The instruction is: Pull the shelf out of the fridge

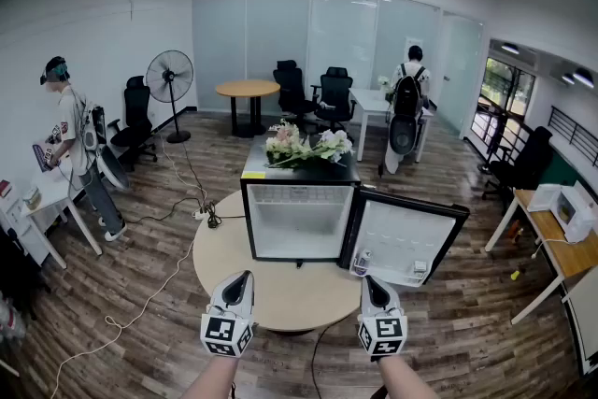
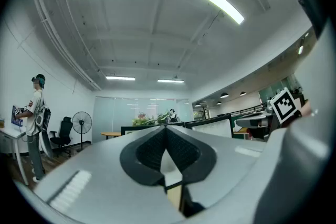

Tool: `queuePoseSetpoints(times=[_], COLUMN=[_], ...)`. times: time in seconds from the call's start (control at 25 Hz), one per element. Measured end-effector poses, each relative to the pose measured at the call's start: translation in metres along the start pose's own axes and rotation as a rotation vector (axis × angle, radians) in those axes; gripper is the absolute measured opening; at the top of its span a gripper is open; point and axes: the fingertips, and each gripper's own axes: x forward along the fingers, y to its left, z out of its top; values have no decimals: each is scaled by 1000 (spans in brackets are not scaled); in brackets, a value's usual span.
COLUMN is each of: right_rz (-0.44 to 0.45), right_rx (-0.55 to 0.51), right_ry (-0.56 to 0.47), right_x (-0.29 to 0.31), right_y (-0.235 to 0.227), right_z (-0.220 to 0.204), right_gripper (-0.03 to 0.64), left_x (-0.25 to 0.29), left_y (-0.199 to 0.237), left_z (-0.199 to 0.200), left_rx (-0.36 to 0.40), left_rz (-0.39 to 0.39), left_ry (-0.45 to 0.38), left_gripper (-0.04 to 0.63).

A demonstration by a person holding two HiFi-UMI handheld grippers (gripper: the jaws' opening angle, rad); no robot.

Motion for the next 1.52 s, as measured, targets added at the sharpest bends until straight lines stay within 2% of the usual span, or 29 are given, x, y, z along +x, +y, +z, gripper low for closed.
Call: queuePoseSetpoints(times=[0.36,0.52,0.72,0.76,0.8,0.96,1.52], right_rz=[16,76,142,163,178,208,255], right_rx=[5,10,-74,-80,-92,-162,-95], right_ry=[-2,-42,-42,-33,-16,8,9], right_x=[3,3,12,17,22,30,43], right_y=[1,8,25,29,33,40,3], right_z=[-3,2,1,-2,-4,-6,-27], right_gripper=[6,8,11,219,599,597,597], left_x=[-2,-1,-1,-1,-1,2,27], left_y=[-4,-5,-5,-5,-4,-7,-33], left_z=[-1,-4,-6,-7,-8,-13,-19], left_rx=[1,-2,-4,-6,-9,-10,33], left_rz=[9,8,8,8,10,15,80], left_ry=[4,12,12,13,14,23,41], left_gripper=[0,0,0,0,0,0,0])
